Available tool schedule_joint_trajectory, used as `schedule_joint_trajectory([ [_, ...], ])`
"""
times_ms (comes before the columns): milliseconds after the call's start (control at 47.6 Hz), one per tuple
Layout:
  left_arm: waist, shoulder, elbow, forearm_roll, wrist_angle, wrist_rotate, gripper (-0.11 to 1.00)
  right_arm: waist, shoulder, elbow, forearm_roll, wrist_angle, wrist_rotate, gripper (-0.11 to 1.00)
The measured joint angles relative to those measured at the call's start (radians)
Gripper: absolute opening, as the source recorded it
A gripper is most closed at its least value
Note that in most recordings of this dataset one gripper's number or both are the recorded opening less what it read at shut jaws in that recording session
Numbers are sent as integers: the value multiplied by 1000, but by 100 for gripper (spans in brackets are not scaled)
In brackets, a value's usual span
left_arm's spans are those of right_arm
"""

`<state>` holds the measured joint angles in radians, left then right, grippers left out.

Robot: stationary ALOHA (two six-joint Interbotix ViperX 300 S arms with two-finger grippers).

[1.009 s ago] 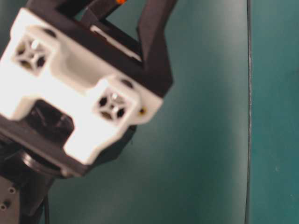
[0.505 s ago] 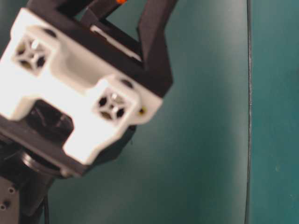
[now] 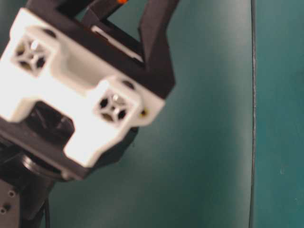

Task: Lift the orange cup with left arm.
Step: 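Hold the orange cup lifted in the left gripper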

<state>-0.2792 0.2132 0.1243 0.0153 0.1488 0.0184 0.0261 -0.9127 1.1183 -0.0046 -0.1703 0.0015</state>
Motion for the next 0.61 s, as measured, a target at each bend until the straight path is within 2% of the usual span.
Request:
schedule_joint_trajectory([
  [610,0,0,0,-2,0,0,64,0,0,-6,0,0,0,0],
])
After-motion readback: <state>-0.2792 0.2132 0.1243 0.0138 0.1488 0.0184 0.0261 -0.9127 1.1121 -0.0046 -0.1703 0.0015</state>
